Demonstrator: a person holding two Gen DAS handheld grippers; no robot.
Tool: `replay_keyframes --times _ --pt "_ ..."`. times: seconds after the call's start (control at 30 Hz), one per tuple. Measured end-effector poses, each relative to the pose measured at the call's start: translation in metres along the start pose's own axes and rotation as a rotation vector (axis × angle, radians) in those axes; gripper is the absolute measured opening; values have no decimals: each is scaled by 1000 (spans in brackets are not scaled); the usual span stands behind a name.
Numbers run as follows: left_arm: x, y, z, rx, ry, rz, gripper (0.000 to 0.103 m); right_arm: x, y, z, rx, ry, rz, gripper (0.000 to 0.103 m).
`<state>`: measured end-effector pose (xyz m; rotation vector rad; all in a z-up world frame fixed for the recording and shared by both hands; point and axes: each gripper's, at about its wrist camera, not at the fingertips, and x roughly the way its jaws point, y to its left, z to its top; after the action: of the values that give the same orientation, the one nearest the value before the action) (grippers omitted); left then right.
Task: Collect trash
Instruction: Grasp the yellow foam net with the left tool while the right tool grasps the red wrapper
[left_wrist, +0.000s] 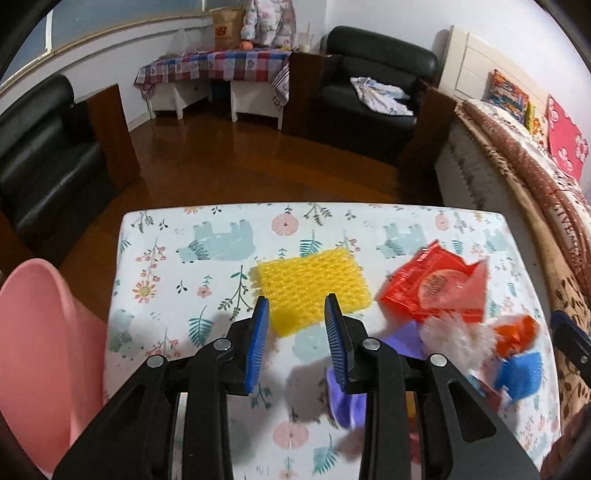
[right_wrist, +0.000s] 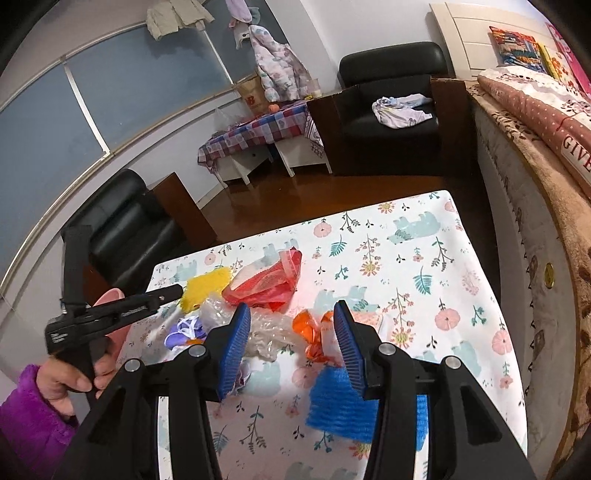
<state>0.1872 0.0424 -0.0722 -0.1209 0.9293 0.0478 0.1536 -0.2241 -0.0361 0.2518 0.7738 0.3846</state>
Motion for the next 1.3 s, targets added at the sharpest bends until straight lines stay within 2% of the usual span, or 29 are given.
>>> replay_keyframes --times 0.2,0.37,0.4,0.47,0.57,0.77,1.1,1.17,1.2,1.23,1.3 --pt "26 8 -1 -38 55 0 31 17 20 11 -58 -30 2 46" --pt "27 6 -5 -28 32 5 30 43 30 12 -54 -3 18 46" --pt "26 5 -6 -19 23 4 26 47 30 11 -43 6 23 46" --pt "22 1 -10 -3 11 -12 6 51 28 11 -25 16 29 46" --pt "5 1 -17 2 -24 -20 3 54 22 12 4 24 33 46" --pt "-43 13 -29 -30 -117 27 3 64 6 27 95 49 60 51" --pt "-106 23 -35 -86 -210 39 3 108 -2 42 196 189 48 51" --pt "-115 23 -37 -91 -223 35 3 112 -2 40 200 198 46 34" --pt "-121 22 -39 -94 -231 36 3 114 -2 39 202 204 43 13" --pt "-124 21 -41 -94 -237 36 3 115 -1 38 206 213 48 0" --pt "-134 21 -45 -96 -252 39 3 111 0 36 222 199 70 0"
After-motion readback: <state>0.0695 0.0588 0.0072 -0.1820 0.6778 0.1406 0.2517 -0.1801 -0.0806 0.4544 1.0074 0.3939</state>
